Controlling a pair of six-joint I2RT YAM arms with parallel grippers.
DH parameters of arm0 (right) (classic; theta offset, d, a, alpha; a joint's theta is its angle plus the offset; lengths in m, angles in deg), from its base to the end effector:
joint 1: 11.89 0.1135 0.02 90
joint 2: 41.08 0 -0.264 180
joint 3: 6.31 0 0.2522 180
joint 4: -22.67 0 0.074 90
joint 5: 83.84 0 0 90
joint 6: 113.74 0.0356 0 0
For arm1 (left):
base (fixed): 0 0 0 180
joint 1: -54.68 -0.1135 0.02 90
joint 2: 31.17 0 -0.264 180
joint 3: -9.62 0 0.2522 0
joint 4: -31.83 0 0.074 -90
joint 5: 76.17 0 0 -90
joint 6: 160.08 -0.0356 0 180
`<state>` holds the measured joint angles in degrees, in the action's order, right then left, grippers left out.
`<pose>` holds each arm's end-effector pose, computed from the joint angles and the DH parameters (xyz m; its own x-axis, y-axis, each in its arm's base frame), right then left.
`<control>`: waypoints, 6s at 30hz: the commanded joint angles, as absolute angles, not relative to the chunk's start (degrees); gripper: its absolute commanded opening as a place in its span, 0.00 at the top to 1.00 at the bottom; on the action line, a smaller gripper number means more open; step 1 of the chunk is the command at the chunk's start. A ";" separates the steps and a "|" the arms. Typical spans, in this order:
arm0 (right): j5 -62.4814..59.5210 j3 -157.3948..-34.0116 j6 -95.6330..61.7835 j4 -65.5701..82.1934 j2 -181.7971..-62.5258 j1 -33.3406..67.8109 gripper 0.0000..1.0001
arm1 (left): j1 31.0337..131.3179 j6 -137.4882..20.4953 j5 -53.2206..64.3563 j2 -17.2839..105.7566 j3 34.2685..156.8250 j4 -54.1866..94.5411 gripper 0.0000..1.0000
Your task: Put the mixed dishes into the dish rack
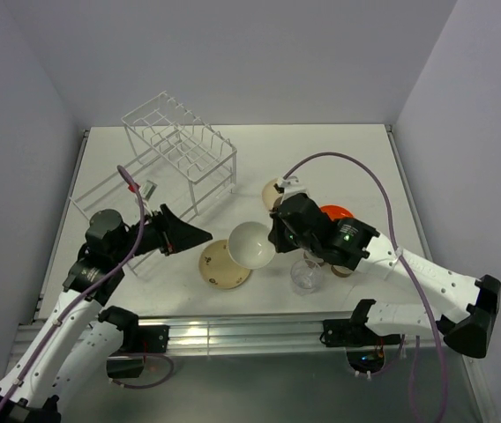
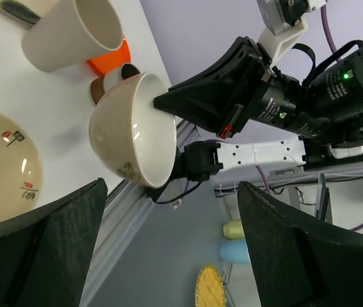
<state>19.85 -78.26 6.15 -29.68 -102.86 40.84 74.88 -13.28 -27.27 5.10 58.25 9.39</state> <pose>0.1423 0.1731 0.3177 -0.6849 -0.1005 -0.7217 -0.3756 0.8974 0.2315 0.1353 -0.0747 0.3060 -0.8159 -0.3717 -0.4428 0.3376 0.3154 -0.8868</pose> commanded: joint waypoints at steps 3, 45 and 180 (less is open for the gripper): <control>18.56 -86.33 8.78 -24.23 -103.83 44.70 1.00 | 78.05 -12.42 -25.81 5.30 57.92 15.44 0.10; 13.81 -90.21 8.25 -20.19 -104.36 48.40 1.00 | 88.78 -3.29 -28.80 9.26 51.42 36.26 0.28; 2.99 -85.11 -5.02 -23.61 -92.58 31.17 0.39 | 68.30 -85.36 58.75 40.55 78.66 0.31 1.00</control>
<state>3.20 -85.24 -4.12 -26.21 -93.64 31.55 68.78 -81.96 57.20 40.23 77.66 -5.59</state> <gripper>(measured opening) 0.611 0.718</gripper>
